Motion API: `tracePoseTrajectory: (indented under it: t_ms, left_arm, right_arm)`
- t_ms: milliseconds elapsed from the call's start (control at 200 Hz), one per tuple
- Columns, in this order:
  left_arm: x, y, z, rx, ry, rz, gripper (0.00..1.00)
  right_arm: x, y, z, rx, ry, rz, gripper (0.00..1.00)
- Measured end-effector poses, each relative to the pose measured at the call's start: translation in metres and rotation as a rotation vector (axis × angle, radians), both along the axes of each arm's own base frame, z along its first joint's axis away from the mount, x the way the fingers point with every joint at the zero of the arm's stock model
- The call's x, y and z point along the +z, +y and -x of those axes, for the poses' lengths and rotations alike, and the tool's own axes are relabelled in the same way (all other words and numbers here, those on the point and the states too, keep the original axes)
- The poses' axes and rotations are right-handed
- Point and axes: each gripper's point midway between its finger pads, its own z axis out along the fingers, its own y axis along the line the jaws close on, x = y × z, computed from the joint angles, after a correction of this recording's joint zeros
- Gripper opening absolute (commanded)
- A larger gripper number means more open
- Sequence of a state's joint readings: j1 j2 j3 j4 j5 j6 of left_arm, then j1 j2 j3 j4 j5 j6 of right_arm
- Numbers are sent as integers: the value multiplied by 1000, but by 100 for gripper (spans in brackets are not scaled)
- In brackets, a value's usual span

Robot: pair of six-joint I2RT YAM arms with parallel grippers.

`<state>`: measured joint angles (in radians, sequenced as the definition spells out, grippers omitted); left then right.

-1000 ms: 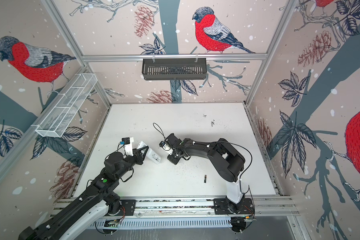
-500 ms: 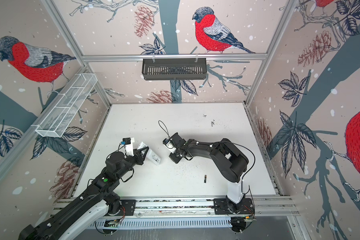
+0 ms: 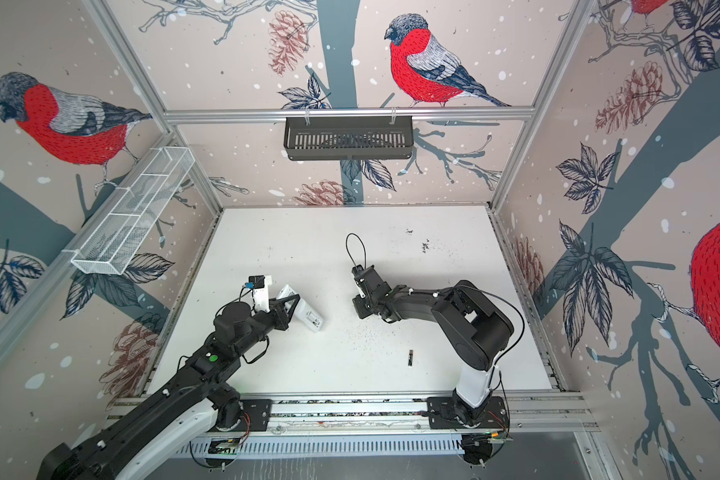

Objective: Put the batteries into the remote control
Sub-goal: 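Lower the right gripper over a black-and-gold battery and grasp it, then lift the battery and carry it with the right gripper toward the remote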

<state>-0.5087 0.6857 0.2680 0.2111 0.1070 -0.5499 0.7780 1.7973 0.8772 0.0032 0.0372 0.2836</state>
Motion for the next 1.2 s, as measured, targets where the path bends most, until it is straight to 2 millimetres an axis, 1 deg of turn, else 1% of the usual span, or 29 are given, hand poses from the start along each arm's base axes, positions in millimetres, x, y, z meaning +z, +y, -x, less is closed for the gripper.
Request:
tracePoseTrajectory:
  t_ms: [130, 425, 575, 760, 906, 1011, 1201]
  left_arm:
    - [2, 0, 0, -1, -8, 5, 0]
    - [6, 0, 0, -1, -19, 11, 0]
    - [4, 0, 0, -1, -17, 10, 0]
    - [3, 0, 0, -1, -15, 9, 0]
    - [0, -1, 1, -9, -8, 8, 0]
    - [-3, -4, 2, -22, 2, 8, 0]
    - [-6, -8, 2, -47, 14, 10, 0]
  right_arm:
    - [0, 0, 1, -11, -15, 24, 28]
    - [1, -15, 12, -61, 21, 76, 27]
    - [1, -18, 17, -59, 30, 87, 23]
    - [0, -17, 17, -54, 34, 92, 20]
    - [0, -15, 17, -41, 32, 100, 15]
    - [1, -13, 19, -19, 26, 108, 12]
    - [8, -14, 23, 13, 14, 115, 11]
